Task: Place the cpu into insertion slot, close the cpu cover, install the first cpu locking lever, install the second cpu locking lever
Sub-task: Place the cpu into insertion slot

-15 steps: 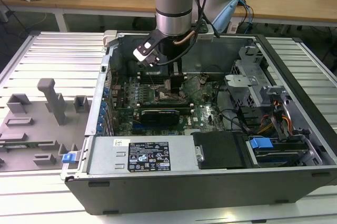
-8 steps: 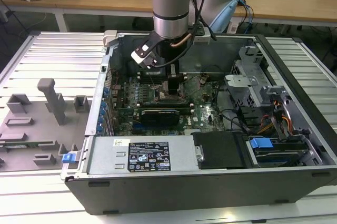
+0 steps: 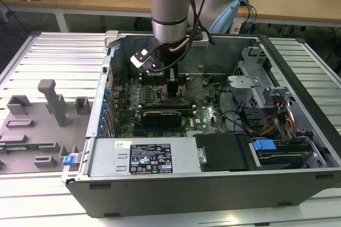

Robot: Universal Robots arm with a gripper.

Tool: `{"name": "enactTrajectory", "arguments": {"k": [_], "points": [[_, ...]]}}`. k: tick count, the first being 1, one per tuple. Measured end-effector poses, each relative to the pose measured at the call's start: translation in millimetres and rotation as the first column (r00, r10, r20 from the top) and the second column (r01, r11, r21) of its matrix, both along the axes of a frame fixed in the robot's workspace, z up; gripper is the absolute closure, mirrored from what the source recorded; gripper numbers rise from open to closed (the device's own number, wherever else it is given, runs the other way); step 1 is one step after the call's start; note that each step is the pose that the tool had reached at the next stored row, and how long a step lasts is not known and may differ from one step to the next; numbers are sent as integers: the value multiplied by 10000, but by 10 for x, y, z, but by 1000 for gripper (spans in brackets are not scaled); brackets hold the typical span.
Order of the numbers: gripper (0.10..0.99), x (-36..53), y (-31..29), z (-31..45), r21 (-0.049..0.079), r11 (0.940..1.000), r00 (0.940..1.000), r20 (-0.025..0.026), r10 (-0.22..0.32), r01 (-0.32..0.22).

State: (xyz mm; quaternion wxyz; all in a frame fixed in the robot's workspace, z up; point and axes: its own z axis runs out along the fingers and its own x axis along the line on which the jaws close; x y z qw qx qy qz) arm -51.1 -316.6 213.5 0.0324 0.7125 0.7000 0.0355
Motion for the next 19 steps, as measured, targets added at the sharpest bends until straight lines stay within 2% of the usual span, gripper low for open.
{"name": "enactTrajectory", "arguments": {"k": [7, 13, 19], "points": [[545, -17, 7, -86, -15, 10000, 10000, 0, -28, 28], [545, -17, 13, -126, -26, 10000, 10000, -1, -32, 32], [545, -17, 13, -130, -28, 10000, 10000, -1, -32, 32]]}}
